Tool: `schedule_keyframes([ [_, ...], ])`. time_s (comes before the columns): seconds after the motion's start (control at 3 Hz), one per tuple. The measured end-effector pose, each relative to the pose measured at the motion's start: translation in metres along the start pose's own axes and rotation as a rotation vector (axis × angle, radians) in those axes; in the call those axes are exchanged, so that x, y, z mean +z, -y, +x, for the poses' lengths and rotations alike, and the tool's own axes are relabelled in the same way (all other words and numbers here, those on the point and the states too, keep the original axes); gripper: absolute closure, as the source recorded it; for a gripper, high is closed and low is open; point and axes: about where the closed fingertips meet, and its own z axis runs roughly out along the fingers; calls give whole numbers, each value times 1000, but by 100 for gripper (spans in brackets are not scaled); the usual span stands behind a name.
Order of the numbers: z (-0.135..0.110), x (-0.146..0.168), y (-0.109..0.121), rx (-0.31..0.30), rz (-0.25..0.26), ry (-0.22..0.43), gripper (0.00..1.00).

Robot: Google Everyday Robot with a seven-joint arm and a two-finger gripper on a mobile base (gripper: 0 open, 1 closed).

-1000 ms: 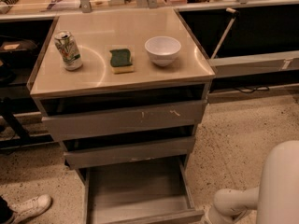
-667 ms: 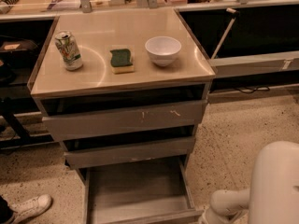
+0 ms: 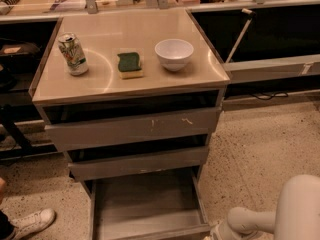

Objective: Close bottom drawer

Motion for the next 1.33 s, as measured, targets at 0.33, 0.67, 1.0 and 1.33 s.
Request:
schedule_keyframes([
  [0.33, -17, 12, 11, 33, -16, 50, 100],
  [0.67, -32, 21, 15, 46, -34, 82, 100],
  [1.0, -55, 12, 12, 26, -37, 133, 100],
  [1.33, -80, -8, 6, -10, -62, 212, 100],
])
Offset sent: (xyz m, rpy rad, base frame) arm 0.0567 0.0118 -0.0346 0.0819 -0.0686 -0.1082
